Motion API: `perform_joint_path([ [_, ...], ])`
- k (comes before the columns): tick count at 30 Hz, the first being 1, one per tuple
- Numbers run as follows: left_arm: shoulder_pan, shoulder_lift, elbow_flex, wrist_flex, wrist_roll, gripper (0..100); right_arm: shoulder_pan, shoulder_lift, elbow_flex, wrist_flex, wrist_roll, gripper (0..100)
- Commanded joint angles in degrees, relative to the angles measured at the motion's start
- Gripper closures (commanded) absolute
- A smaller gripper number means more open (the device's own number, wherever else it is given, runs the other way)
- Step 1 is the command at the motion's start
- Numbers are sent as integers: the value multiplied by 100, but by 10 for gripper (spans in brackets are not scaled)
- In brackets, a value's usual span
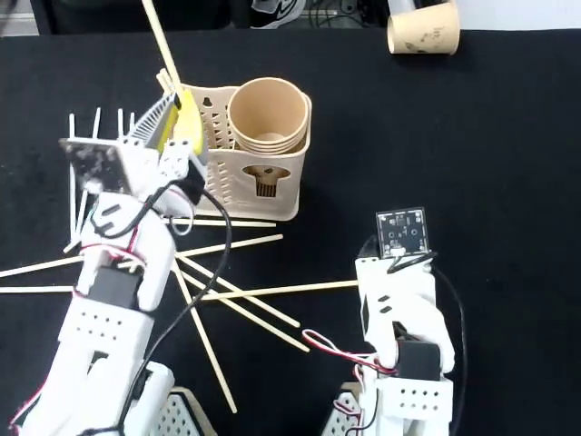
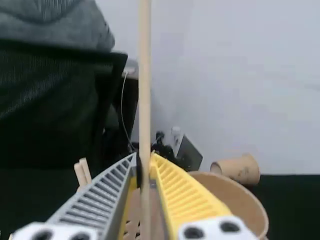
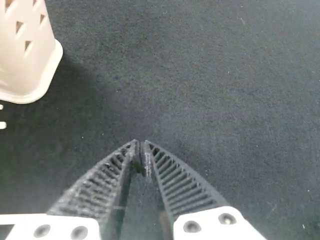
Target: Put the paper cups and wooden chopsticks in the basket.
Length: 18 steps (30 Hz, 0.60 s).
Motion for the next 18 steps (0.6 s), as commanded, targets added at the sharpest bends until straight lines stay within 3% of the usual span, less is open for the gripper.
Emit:
perform_joint_path([
  [1, 13, 387, -31, -316, 97, 970, 70, -391, -22, -53, 62, 982],
  [10, -251, 826, 4, -563, 70, 954, 70, -391, -22, -53, 62, 983],
  [14, -338, 791, -110, 141, 229, 823, 70, -391, -22, -53, 62, 983],
  [18, -532, 774, -479, 905, 615, 812, 70, -391, -22, -53, 62, 983],
])
